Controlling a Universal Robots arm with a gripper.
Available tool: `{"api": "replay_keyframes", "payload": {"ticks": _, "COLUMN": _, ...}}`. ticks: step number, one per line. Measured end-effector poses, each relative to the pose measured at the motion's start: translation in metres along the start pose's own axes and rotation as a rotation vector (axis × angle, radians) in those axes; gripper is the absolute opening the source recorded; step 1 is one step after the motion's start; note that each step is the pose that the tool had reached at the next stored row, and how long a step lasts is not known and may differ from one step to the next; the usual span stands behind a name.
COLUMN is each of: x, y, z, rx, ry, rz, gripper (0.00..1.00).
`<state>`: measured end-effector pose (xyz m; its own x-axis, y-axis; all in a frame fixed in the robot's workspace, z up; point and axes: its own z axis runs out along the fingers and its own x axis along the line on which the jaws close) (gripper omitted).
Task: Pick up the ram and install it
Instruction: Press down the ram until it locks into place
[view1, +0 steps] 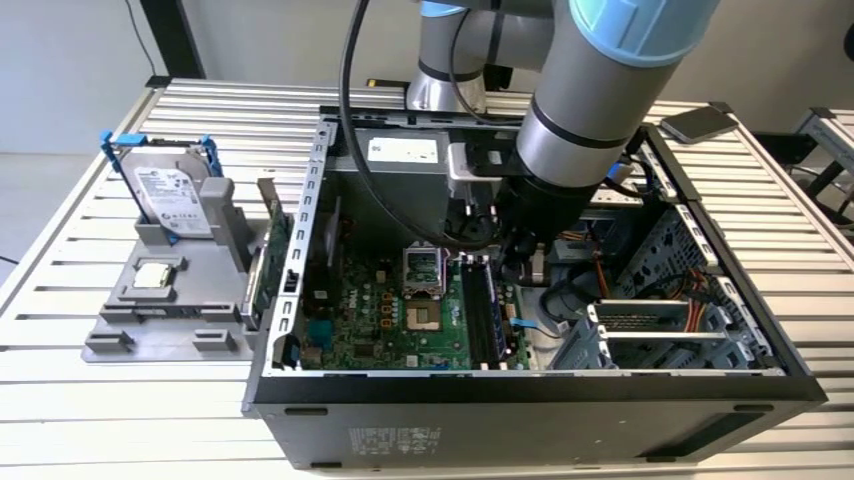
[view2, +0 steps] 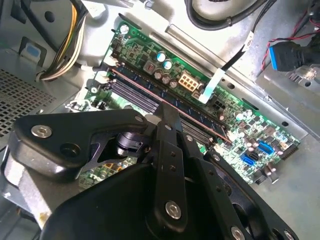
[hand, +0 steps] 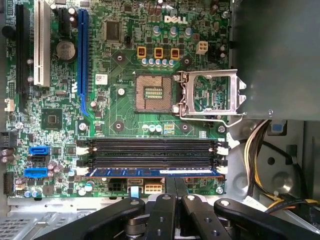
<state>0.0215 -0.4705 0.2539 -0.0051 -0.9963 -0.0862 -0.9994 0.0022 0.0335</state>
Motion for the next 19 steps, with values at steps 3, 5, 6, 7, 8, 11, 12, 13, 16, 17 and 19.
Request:
{"api": "replay_keyframes", "payload": {"ticks": 3, "x": 0.0006, "y": -0.0001, "z": 0.0031, "rx": 0.0000, "ry": 0.0002, "rz": 0.000, "gripper": 0.00}}
{"api": "replay_keyframes", "payload": {"ticks": 5, "x": 0.0010, "y": -0.0003, "z": 0.0070, "rx": 0.0002, "ry": 0.0000, "rz": 0.000, "gripper": 0.00}}
{"api": "replay_keyframes", "payload": {"ticks": 6, "x": 0.0011, "y": -0.0003, "z": 0.0089, "rx": 0.0003, "ry": -0.0001, "rz": 0.000, "gripper": 0.00}}
{"api": "replay_keyframes", "payload": {"ticks": 7, "x": 0.0013, "y": -0.0004, "z": 0.0106, "rx": 0.0005, "ry": 0.0002, "rz": 0.000, "gripper": 0.00}}
{"api": "replay_keyframes", "payload": {"ticks": 8, "x": 0.0014, "y": -0.0005, "z": 0.0123, "rx": 0.0005, "ry": 0.0001, "rz": 0.000, "gripper": 0.00}}
{"api": "replay_keyframes", "payload": {"ticks": 11, "x": 0.0019, "y": -0.0006, "z": 0.0178, "rx": 0.0006, "ry": 0.0000, "rz": 0.000, "gripper": 0.00}}
{"api": "replay_keyframes", "payload": {"ticks": 12, "x": 0.0020, "y": -0.0007, "z": 0.0196, "rx": 0.0007, "ry": 0.0001, "rz": 0.000, "gripper": 0.00}}
{"api": "replay_keyframes", "payload": {"ticks": 13, "x": 0.0022, "y": -0.0008, "z": 0.0213, "rx": 0.0007, "ry": 0.0001, "rz": 0.000, "gripper": 0.00}}
{"api": "replay_keyframes", "payload": {"ticks": 16, "x": 0.0025, "y": -0.0009, "z": 0.0246, "rx": 0.0006, "ry": 0.0005, "rz": 0.000, "gripper": 0.00}}
{"api": "replay_keyframes", "payload": {"ticks": 17, "x": 0.0028, "y": -0.0009, "z": 0.0256, "rx": 0.0007, "ry": 0.0005, "rz": 0.000, "gripper": 0.00}}
{"api": "replay_keyframes", "payload": {"ticks": 19, "x": 0.0041, "y": -0.0010, "z": 0.0265, "rx": 0.0000, "ry": 0.0007, "rz": 0.000, "gripper": 0.00}}
